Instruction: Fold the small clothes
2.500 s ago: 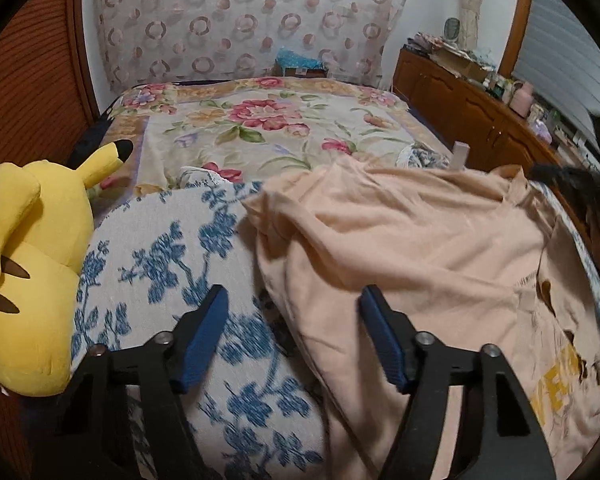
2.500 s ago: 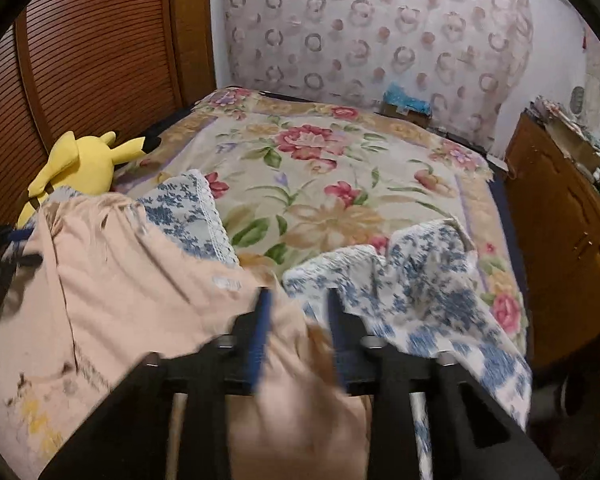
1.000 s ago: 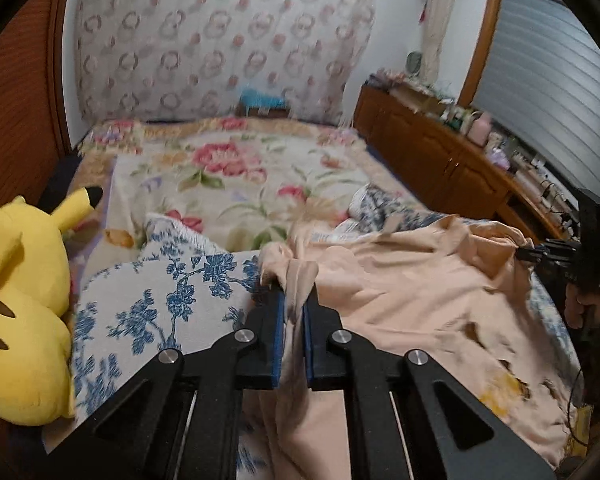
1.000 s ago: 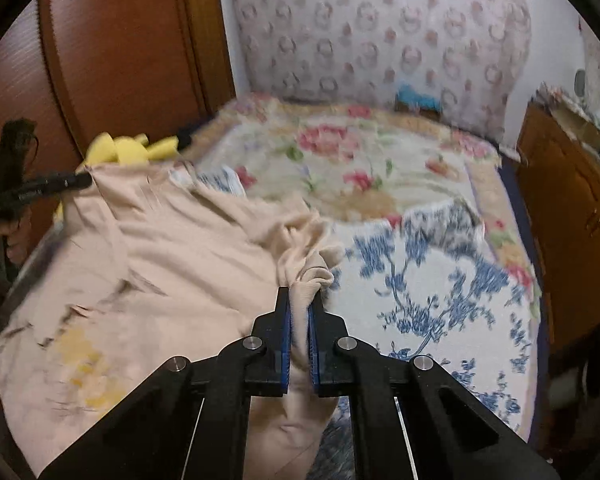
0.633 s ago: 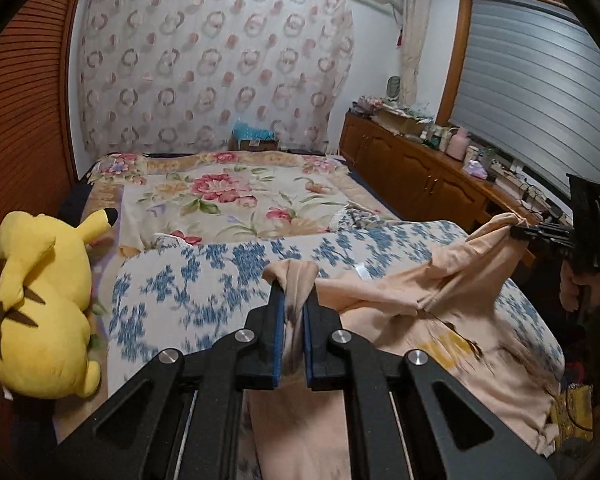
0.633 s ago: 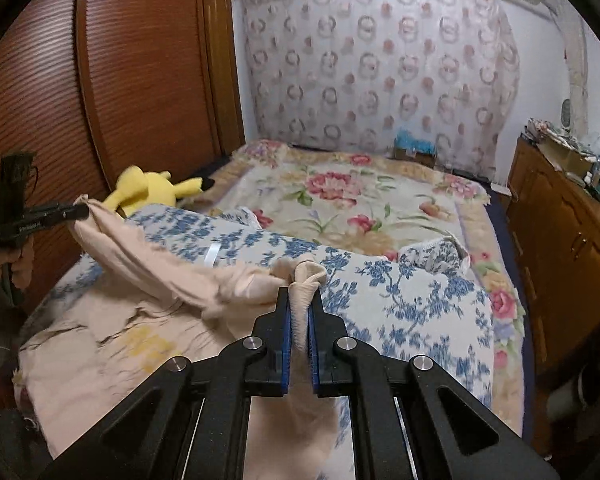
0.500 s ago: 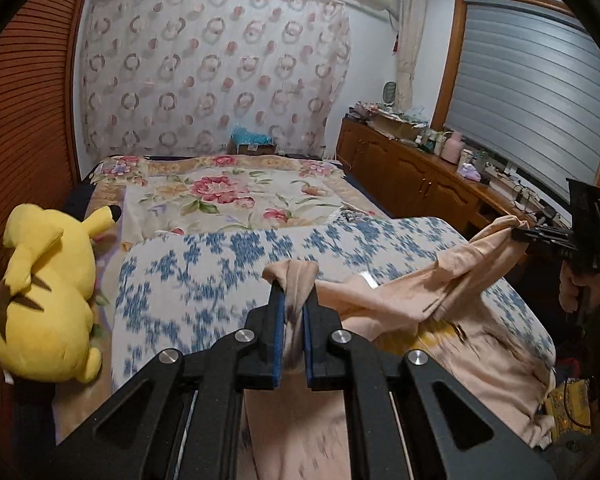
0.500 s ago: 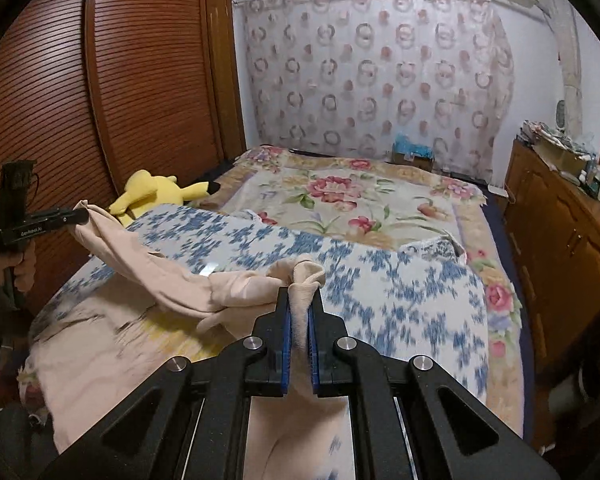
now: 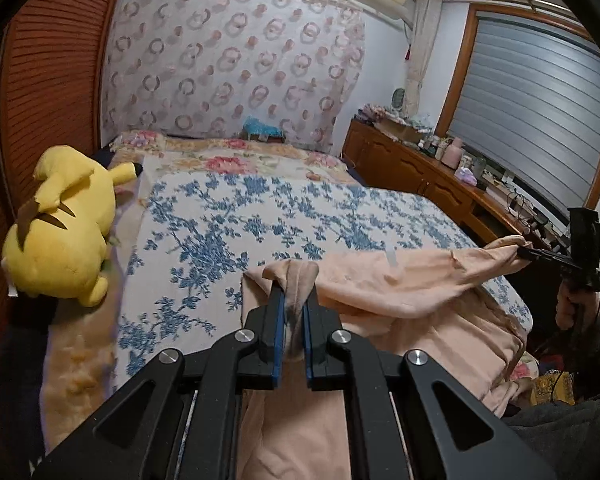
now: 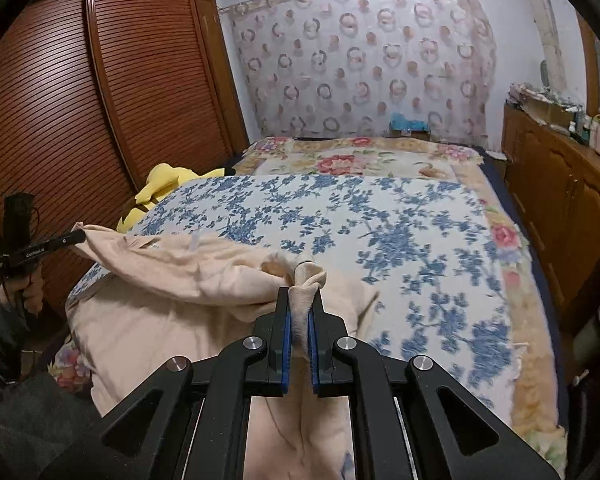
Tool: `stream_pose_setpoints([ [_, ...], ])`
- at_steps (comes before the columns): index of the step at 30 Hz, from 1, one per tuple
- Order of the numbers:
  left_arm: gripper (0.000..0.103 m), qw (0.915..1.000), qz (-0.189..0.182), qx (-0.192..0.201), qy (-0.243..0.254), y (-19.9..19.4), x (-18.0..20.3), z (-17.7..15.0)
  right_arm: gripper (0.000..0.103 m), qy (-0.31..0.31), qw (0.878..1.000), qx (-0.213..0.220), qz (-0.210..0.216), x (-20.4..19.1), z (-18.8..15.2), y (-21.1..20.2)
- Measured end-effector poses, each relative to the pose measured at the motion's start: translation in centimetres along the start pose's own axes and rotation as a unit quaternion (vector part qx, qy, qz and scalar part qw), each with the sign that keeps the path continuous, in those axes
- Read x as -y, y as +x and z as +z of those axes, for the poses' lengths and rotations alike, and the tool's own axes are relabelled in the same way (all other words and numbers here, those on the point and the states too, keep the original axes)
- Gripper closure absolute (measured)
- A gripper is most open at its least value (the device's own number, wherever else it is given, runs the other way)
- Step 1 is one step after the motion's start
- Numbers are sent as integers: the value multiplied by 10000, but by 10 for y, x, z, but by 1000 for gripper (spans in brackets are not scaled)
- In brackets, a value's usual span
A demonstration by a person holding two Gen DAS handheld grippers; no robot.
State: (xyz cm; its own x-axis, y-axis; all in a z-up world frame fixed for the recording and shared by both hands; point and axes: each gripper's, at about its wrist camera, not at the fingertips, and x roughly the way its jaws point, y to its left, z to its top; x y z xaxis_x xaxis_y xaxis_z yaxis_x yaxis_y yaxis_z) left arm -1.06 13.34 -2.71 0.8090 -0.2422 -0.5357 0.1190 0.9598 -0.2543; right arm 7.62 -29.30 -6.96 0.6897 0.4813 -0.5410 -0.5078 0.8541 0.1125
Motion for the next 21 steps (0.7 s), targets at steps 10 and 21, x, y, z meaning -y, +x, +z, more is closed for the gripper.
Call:
stream_pose_setpoints([
  [10, 94, 9998, 182, -89, 36, -36, 7, -19, 96, -278, 9986, -380, -251, -12, -20, -67],
  [21, 56, 9986, 434, -291, 128, -26, -3, -21, 73, -409, 9949, -846, -367, -23, -11, -52],
])
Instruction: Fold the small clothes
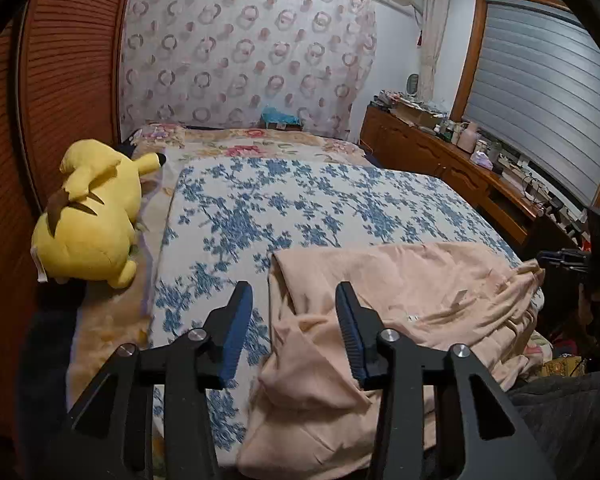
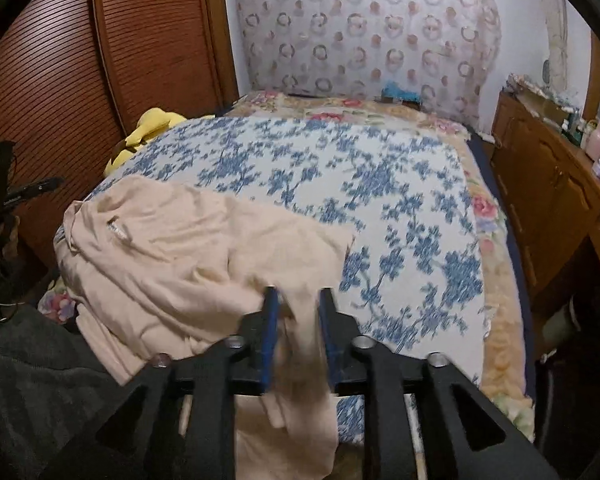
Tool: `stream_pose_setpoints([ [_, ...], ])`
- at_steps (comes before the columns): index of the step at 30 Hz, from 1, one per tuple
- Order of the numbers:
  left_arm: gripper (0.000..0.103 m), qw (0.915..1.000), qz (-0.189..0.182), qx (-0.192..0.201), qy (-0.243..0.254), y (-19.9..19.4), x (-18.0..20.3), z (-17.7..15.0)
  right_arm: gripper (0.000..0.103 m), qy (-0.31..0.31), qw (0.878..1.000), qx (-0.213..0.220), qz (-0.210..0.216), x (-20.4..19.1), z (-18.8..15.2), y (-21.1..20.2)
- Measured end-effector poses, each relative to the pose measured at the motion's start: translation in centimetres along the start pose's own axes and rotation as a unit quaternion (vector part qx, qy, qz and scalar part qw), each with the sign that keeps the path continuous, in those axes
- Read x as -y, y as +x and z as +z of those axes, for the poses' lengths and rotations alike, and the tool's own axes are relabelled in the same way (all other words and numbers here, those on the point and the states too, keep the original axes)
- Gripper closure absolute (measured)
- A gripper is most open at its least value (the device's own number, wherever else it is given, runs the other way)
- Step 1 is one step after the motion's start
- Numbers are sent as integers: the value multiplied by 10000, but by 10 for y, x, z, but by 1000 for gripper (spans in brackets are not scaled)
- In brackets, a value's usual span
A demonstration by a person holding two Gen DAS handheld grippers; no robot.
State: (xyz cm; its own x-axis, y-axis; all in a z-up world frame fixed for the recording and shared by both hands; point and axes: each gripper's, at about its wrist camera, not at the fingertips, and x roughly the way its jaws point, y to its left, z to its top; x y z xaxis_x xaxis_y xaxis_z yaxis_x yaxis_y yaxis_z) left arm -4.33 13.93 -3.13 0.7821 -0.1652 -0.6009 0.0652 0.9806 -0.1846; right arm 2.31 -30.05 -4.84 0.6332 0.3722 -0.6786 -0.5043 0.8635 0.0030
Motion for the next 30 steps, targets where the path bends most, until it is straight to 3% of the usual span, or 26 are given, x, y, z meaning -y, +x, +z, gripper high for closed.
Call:
stream_pose_setpoints([
  [2, 50, 10000, 64, -12, 44, 3, -2, 6, 59, -19, 9999, 101, -29, 1, 8, -6],
  [4, 35, 10000, 21, -8, 57, 8, -3, 11, 55, -78, 9998, 163, -65, -2, 12, -8],
  [7, 30, 9999, 23, -53, 114, 21, -2, 21, 51, -141, 9994, 204, -231, 0, 21, -1],
  [11, 30, 9996, 93, -110, 250, 44, 3, 37, 51, -58, 9994, 168, -299, 4, 32, 23],
  [20, 30, 9946, 110, -746, 715, 110, 8, 63, 51, 96, 9996, -180, -220, 17, 40, 84],
  [30, 30, 9848, 19, -1555, 779, 158, 2, 45, 51, 197, 9972, -721, -75, 25, 38, 113],
])
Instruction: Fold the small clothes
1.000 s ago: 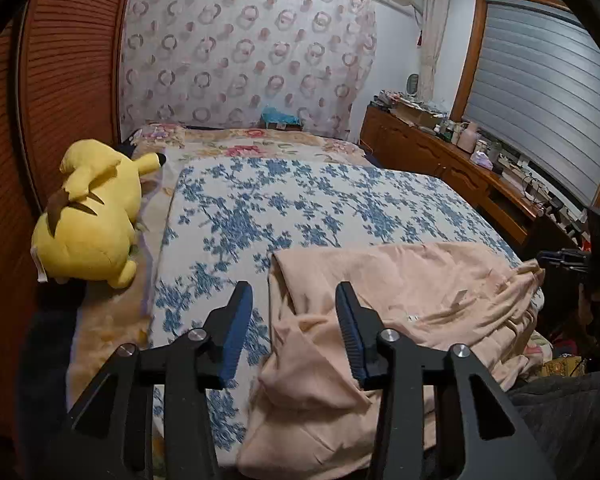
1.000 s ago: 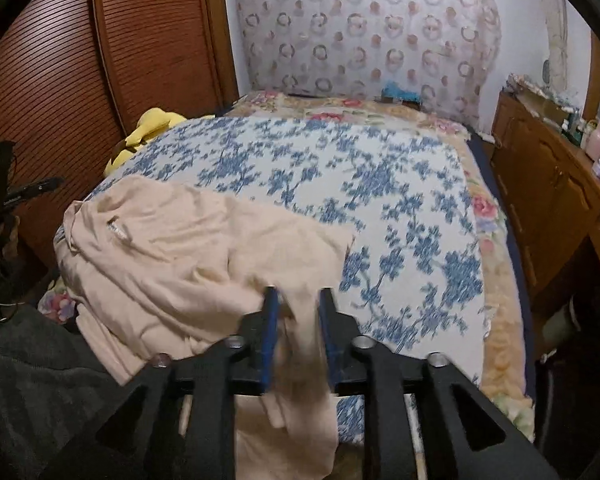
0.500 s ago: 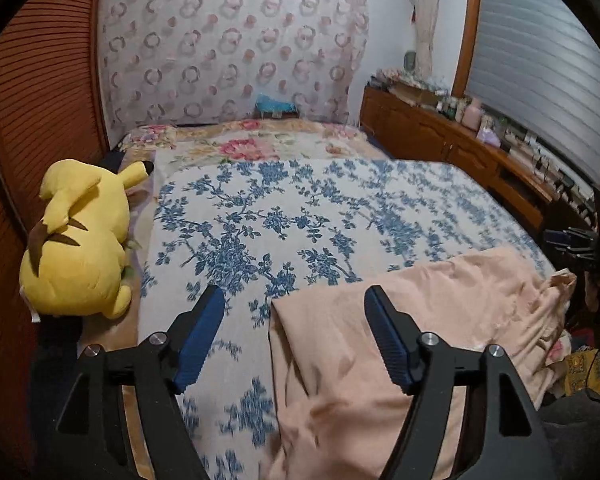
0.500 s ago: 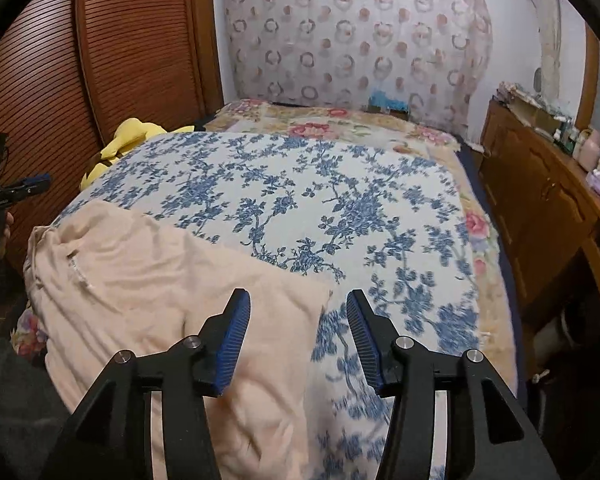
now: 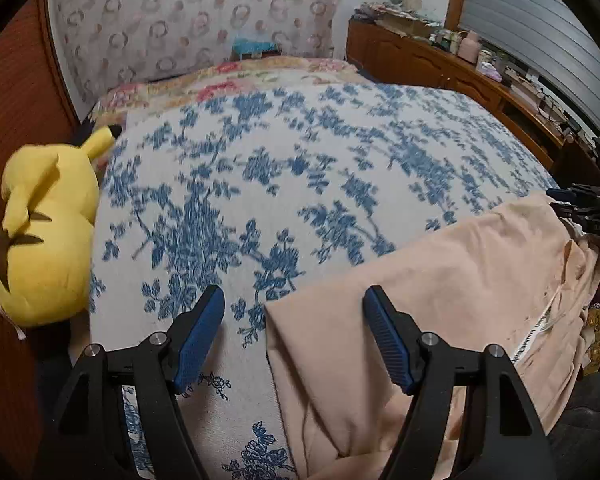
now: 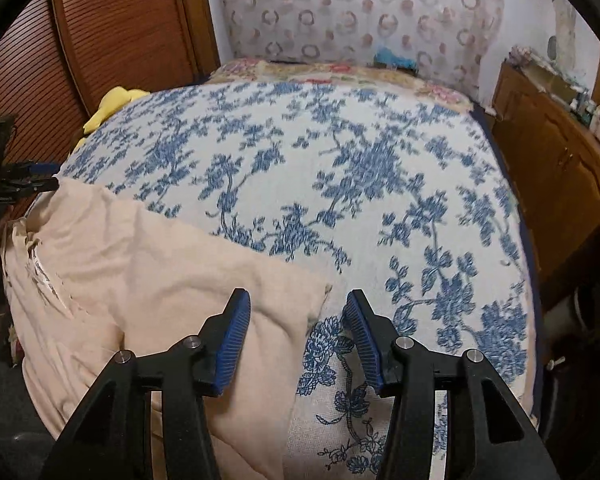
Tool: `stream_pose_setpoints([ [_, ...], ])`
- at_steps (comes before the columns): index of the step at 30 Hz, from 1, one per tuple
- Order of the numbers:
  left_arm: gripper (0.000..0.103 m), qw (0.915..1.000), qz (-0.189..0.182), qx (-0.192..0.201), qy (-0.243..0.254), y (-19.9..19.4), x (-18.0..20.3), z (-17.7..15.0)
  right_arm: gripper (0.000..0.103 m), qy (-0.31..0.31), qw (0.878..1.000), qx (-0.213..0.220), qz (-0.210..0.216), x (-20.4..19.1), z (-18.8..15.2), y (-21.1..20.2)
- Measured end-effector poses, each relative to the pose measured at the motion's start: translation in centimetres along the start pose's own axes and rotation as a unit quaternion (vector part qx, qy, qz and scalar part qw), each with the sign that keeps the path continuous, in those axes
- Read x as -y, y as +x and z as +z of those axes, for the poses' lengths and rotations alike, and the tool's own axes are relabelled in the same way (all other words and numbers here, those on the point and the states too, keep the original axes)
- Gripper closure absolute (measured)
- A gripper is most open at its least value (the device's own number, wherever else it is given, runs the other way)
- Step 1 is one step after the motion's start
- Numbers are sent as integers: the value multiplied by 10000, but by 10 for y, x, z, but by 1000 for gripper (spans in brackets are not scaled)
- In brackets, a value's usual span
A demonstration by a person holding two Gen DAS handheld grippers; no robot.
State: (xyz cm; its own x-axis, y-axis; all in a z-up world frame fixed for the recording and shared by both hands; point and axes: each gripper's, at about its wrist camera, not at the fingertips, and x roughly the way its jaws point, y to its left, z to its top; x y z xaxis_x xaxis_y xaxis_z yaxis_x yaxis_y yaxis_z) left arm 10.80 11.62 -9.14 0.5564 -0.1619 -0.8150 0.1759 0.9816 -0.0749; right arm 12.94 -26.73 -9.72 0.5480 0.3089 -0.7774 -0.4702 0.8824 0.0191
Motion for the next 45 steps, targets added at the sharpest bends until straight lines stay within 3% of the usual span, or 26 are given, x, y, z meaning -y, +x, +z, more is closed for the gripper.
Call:
stream_pose_setpoints([
  [5, 30, 9997, -166, -54, -176, 6, -7, -5, 51, 9, 10000, -13, 43, 2, 2, 6],
  [8, 36, 9998, -149, -97, -78, 9, -4, -6, 51, -50, 10000, -30, 39, 0, 3, 9],
  [11, 48, 9997, -183, -135, 65, 9, 3, -5, 51, -154, 9997, -92, 159, -1, 6, 18],
  [13, 63, 9994, -267, -182, 154, 9, 7, -5, 51, -232, 9993, -134, 242, -2, 7, 21],
  [16, 82, 9989, -361, -197, 233, 8, 13, -5, 69, -365, 9982, -182, 430, -4, 9, 23],
  [17, 89, 9989, -338, -152, 284, 6, 16, -6, 80, -385, 9980, -192, 463, -5, 8, 23],
  [19, 94, 9989, -347, -23, 302, -1, 20, -8, 96, -385, 9964, -191, 730, -6, 7, 21],
  [20, 95, 9990, -349, 31, 283, -4, 20, -10, 96, -405, 9965, -121, 721, -8, 5, 18],
  [25, 95, 9955, -482, 821, -29, -60, 26, -17, 97, -235, 9958, 497, 732, -12, -7, -21],
  [32, 95, 9810, -669, 1820, -32, -151, 37, -10, 97, -149, 9827, 1711, 695, -17, -16, -128],
  [38, 95, 9622, -693, 2629, 161, -218, 57, 1, 97, -350, 9685, 2414, 506, -23, -13, -205],
  [45, 95, 9384, -645, 3392, 148, -277, 56, 17, 97, -612, 9502, 3039, 330, -31, 1, -275],
])
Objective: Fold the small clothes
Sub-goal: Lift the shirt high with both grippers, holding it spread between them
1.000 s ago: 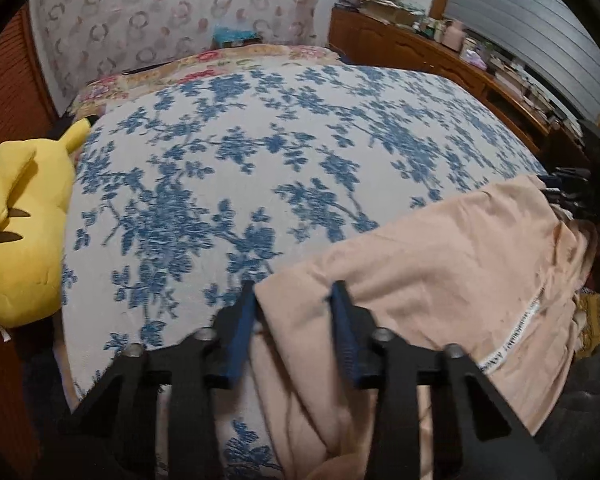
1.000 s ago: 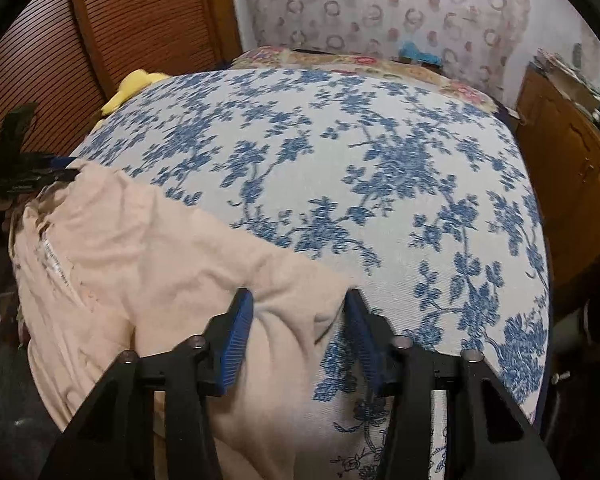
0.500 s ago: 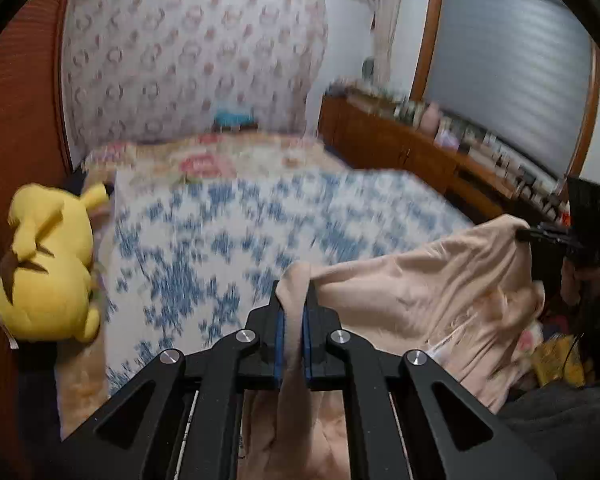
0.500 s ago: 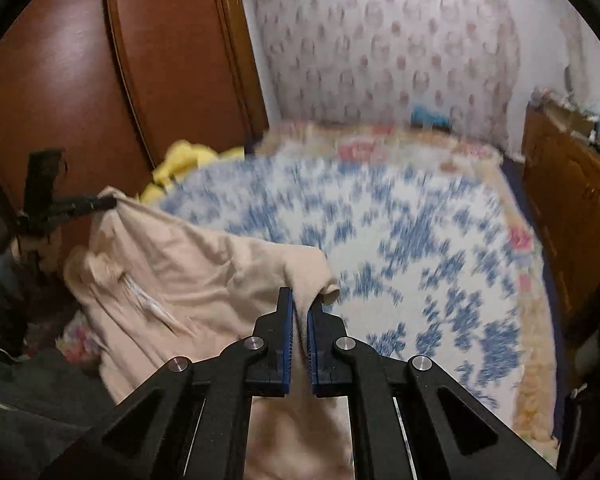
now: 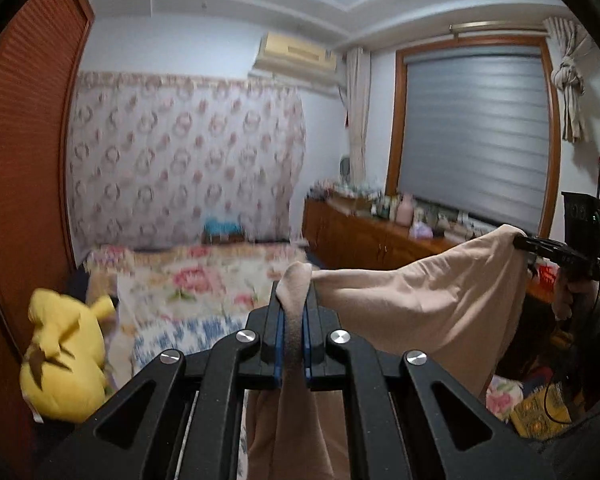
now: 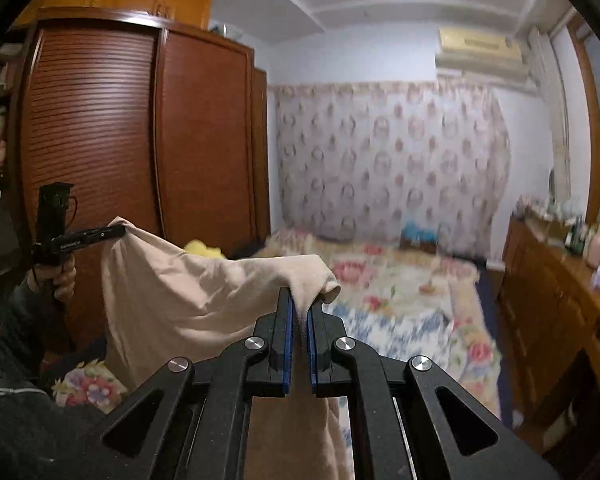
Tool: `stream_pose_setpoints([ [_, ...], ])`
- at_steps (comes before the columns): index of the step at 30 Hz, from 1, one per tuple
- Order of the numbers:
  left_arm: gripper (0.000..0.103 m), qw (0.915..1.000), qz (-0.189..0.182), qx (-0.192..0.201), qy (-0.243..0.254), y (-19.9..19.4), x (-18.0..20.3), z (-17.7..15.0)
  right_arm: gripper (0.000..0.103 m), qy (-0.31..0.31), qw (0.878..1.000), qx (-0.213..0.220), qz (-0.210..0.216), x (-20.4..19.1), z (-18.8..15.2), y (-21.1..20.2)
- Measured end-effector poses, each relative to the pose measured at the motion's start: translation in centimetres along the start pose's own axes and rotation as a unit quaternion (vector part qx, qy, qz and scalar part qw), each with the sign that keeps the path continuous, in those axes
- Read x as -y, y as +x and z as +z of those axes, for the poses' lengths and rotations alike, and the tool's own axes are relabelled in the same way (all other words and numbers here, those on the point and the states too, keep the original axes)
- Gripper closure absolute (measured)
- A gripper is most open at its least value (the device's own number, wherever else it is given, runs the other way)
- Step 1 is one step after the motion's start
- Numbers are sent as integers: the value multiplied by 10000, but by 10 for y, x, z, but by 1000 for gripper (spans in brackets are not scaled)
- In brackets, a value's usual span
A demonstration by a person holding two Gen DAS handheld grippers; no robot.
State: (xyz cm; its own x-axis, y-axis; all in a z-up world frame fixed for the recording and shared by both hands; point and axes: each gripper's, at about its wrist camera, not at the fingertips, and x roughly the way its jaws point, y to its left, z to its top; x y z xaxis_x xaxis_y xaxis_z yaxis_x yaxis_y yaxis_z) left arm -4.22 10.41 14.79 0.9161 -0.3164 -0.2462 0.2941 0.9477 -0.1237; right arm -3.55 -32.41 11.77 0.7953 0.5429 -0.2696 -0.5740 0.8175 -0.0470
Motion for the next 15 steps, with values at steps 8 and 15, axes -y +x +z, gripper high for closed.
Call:
stream_pose_setpoints([
  [8, 95, 9962, 115, 790, 345, -32, 10, 62, 97, -441, 9968, 628, -234, -12, 55, -42],
  [15, 95, 9901, 231, 1240, 608, -51, 13, 103, 97, -814, 9891, 1132, -465, -25, 105, -77],
])
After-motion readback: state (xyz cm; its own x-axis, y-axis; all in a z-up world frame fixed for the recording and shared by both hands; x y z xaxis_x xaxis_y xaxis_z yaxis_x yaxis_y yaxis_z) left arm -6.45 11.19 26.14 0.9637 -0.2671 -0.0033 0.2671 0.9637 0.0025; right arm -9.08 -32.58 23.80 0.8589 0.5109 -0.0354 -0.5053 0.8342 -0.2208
